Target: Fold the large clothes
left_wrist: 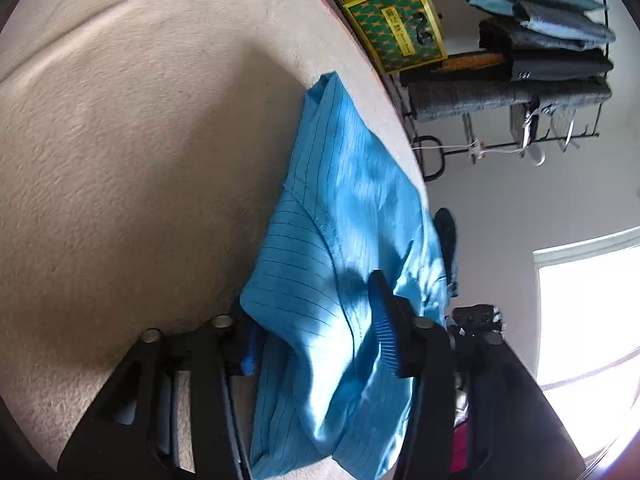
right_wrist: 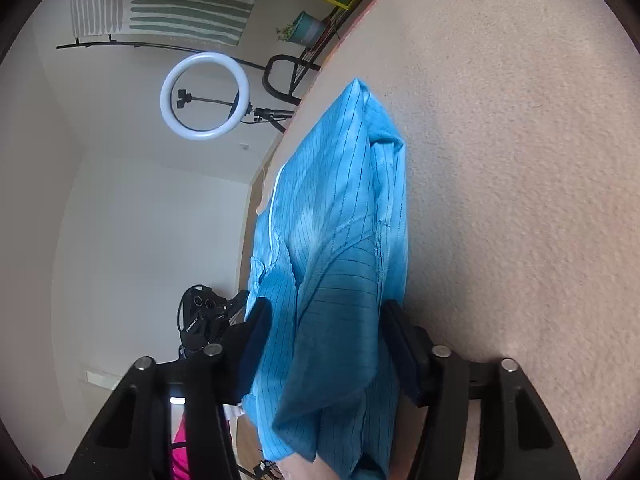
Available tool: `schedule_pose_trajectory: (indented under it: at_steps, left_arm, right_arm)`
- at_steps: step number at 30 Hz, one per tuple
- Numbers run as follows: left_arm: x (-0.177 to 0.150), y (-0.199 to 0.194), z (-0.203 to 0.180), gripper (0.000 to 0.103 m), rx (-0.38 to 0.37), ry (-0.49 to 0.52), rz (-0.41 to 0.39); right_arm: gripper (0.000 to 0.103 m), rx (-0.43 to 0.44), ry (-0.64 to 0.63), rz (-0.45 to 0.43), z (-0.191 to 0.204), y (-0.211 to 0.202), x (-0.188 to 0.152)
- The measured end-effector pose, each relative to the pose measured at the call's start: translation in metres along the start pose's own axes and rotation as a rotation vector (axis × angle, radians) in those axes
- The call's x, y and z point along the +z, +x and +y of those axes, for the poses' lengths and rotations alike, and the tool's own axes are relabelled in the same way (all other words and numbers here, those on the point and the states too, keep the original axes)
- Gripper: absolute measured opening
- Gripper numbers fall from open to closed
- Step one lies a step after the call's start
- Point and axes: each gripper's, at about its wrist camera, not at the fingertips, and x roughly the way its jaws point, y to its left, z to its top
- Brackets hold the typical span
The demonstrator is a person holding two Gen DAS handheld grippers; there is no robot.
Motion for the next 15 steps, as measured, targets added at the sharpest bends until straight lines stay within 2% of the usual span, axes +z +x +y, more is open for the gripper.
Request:
schedule_pose_trajectory:
  at_steps: [1,3,5,8,12,15]
  left_arm:
    - [0.000,0.001,-0.001,0.036,0.016,0.009,-0.004]
    - [-0.002,0.000,-0.003,0.021,0.048,0.026,-0.011]
    - [-0.005,0.001,-0.008,0.014,0.069,0.042,-0.020]
    - [-0.014,0.000,-0.026,0.007,0.110,0.115,-0.058]
    - [-0.023,-0.006,-0.044,0.005,0.121,0.178,-0.085]
    - [-0.027,-0.007,-0.047,0.005,0.137,0.207,-0.086]
  right_arm:
    - [0.046,-0.019,-0.010,0.006,0.002,0.003,-0.001]
    - [0.038,-0.043,-0.023,0.011,0.006,0.007,-0.002]
    - [0.022,-0.066,-0.036,0.007,0.011,0.006,-0.003]
    - [0.009,-0.136,-0.095,-0.002,0.026,0.005,-0.004]
    - [0.004,-0.236,-0.202,-0.006,0.055,0.003,-0.004]
    - [0.004,-0.258,-0.250,-0.007,0.069,-0.001,-0.004]
